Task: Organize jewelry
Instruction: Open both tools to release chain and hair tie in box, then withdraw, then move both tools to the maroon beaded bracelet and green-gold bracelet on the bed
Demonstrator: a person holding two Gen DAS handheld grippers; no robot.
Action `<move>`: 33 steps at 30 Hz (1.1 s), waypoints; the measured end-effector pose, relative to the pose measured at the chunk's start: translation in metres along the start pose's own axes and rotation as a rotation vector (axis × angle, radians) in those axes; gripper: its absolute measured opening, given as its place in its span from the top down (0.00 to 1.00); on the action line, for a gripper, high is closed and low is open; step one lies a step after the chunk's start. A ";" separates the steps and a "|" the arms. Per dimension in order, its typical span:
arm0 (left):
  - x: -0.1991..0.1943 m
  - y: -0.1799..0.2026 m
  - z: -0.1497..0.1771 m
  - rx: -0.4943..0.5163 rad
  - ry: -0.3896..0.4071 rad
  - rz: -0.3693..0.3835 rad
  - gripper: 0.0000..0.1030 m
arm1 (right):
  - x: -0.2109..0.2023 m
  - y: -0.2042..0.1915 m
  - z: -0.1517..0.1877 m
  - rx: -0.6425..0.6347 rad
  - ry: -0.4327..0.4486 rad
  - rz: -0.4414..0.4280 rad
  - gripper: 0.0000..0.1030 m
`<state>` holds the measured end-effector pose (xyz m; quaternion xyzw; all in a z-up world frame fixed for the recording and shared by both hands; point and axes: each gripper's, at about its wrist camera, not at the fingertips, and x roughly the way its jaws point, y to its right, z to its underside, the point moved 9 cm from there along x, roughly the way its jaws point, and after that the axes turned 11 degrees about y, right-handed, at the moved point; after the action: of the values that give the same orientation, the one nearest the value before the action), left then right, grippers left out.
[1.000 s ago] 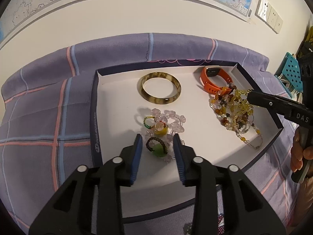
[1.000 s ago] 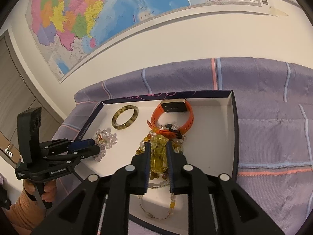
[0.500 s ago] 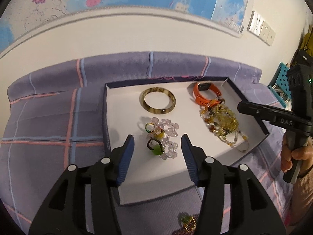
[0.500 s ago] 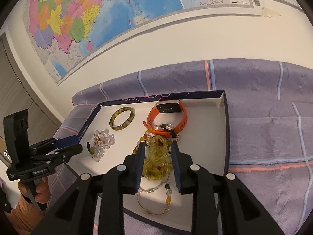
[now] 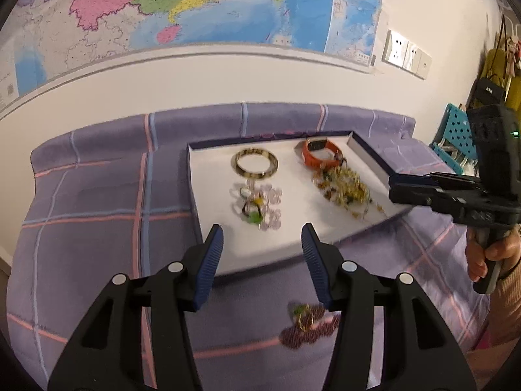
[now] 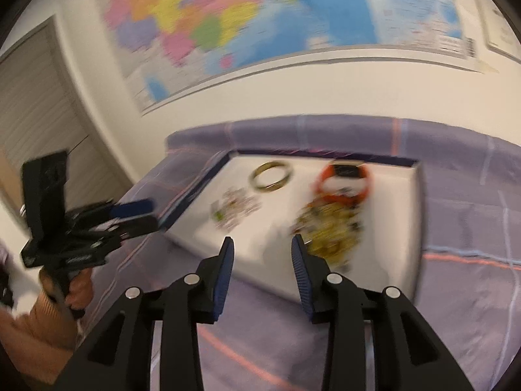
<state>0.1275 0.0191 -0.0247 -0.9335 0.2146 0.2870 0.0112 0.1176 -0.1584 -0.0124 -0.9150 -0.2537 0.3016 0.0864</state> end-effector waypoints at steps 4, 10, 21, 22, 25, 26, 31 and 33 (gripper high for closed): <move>-0.004 -0.005 0.018 -0.041 -0.025 0.001 0.52 | 0.009 -0.040 0.026 -0.075 -0.064 -0.067 0.67; -0.006 -0.021 0.046 -0.122 -0.062 -0.010 0.52 | 0.038 -0.084 0.062 -0.187 -0.155 -0.103 0.67; -0.009 -0.015 0.070 -0.098 -0.101 0.013 0.52 | 0.057 -0.085 0.083 -0.180 -0.192 -0.063 0.67; -0.009 -0.015 0.070 -0.096 -0.101 0.012 0.52 | 0.057 -0.086 0.083 -0.180 -0.191 -0.067 0.67; -0.009 -0.018 0.070 -0.103 -0.099 0.001 0.52 | 0.061 -0.092 0.079 -0.182 -0.182 -0.081 0.67; -0.010 -0.021 0.070 -0.111 -0.100 -0.004 0.52 | 0.062 -0.094 0.079 -0.179 -0.182 -0.087 0.67; -0.012 -0.030 0.073 -0.126 -0.107 -0.024 0.52 | 0.077 -0.101 0.079 -0.182 -0.198 -0.097 0.68; -0.013 -0.031 0.074 -0.123 -0.108 -0.027 0.52 | 0.081 -0.101 0.080 -0.187 -0.202 -0.096 0.74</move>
<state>0.0909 0.0628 -0.0825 -0.9184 0.1832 0.3493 -0.0306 0.0840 -0.0301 -0.0860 -0.8707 -0.3317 0.3628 -0.0106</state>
